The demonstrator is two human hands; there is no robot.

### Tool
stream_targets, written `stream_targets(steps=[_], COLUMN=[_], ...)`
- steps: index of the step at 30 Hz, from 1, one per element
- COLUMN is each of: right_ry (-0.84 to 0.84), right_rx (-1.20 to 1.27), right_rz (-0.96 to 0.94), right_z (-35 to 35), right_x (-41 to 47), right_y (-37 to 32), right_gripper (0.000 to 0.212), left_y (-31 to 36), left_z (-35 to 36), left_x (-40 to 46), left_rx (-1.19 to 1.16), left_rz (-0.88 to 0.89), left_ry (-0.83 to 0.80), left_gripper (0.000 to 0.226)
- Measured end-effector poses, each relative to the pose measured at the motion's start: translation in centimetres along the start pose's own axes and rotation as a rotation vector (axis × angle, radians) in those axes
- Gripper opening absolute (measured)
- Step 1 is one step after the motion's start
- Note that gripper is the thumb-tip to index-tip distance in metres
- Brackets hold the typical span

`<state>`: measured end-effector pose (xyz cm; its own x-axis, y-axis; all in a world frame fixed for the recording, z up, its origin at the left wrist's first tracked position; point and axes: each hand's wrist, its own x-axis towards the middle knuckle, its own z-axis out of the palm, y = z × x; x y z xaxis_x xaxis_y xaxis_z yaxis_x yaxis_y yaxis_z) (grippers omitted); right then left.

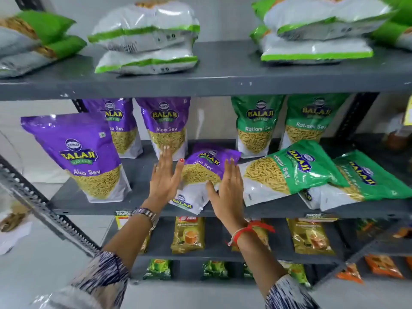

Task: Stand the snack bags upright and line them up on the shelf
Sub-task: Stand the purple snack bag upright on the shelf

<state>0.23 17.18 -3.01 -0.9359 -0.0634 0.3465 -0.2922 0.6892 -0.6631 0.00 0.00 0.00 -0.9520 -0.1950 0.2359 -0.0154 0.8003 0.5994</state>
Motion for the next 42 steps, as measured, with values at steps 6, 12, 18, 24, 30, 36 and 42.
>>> stream_targets(steps=[6, 12, 18, 24, 30, 36, 42], right_ry=[0.079, 0.073, 0.149, 0.199, 0.182, 0.132, 0.125], right_rx=[0.567, 0.836, 0.831, 0.898, 1.008, 1.063, 0.973], right_rz=[0.405, 0.932, 0.992, 0.847, 0.656, 0.567, 0.525], right_z=[5.0, 8.5, 9.5, 7.1, 2.4, 0.4, 3.8], right_x=[1.8, 4.5, 4.8, 3.0, 1.5, 0.1, 1.6], right_y=[0.9, 3.3, 4.6, 2.8, -1.2, -3.5, -3.2], right_gripper=[0.014, 0.028, 0.019, 0.015, 0.025, 0.025, 0.03], left_y=[-3.5, -7.2, -6.6, -6.6, -6.9, -6.5, -7.8], left_z=[1.1, 3.1, 3.8, 2.7, 0.2, -2.3, -2.2], left_x=[4.9, 7.7, 6.9, 3.9, 1.1, -0.4, 0.5], left_rx=[-0.694, -0.784, -0.813, -0.976, -1.129, -1.175, -1.105], left_rz=[-0.713, -0.702, -0.745, -0.828, -0.667, -0.567, -0.583], left_ry=[-0.134, -0.331, -0.235, -0.182, -0.096, -0.071, 0.043], left_gripper=[0.043, 0.015, 0.031, 0.016, 0.014, 0.029, 0.019])
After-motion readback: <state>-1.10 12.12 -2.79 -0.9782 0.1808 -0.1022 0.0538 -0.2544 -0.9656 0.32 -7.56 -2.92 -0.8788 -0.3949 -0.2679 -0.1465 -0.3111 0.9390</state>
